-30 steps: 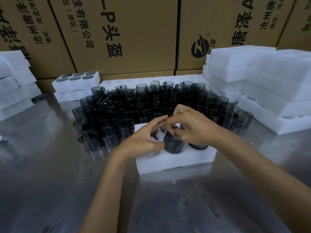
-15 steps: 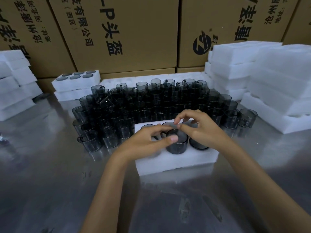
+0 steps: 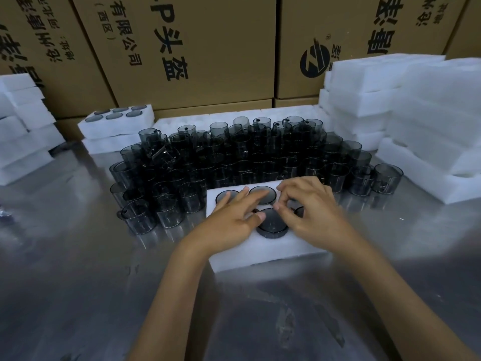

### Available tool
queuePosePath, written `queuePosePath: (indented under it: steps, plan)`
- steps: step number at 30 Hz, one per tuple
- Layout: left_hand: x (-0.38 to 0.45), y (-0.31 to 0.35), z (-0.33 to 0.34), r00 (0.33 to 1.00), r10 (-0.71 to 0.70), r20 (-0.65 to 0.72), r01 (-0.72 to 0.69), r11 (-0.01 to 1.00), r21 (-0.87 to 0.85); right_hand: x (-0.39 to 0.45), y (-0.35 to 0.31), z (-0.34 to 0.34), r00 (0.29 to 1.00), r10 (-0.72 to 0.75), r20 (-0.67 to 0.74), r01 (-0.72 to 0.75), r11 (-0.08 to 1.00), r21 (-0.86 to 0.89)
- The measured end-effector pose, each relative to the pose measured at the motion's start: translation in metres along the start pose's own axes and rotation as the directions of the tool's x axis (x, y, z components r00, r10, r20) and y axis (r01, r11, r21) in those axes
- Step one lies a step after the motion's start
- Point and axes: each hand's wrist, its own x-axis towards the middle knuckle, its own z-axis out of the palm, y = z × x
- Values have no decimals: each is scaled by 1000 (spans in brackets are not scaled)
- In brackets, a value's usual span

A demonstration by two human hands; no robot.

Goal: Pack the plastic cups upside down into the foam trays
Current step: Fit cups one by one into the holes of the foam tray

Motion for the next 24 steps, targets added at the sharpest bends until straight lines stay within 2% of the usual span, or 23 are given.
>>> queuePosePath:
  steps: [3, 7, 11, 15, 17, 21, 23, 24]
  plan:
    - [2, -2, 4, 999, 21, -46, -14, 989, 145, -3, 1, 3, 1000, -15, 22, 18, 994, -112]
    - [2, -1, 3, 996, 60, -64, -51, 990, 132, -3, 0, 2, 999, 45, 29, -41, 993, -107]
    - [0, -1, 3, 995, 42, -92, -25, 984, 174, -8, -2, -1, 968, 206, 146, -183, 971, -154]
    - [0, 4, 5, 993, 30, -117, -5, 979, 205, -12, -6, -7, 960, 221, 169, -204, 972, -114]
    - [-2, 4, 5, 993, 36, -115, -15, 984, 179, -14, -7, -8, 967, 218, 131, -206, 973, -103]
    - [-4, 1, 2, 992, 48, -113, -29, 985, 168, -5, -11, -10, 970, 236, -61, -241, 965, -105]
    - [-2, 2, 4, 984, 69, -165, -37, 981, 193, 16, -14, -14, 962, 232, -142, -246, 965, -92]
    - [-1, 4, 6, 975, 88, -206, -44, 977, 209, 30, -17, -15, 965, 225, -136, -234, 970, -58]
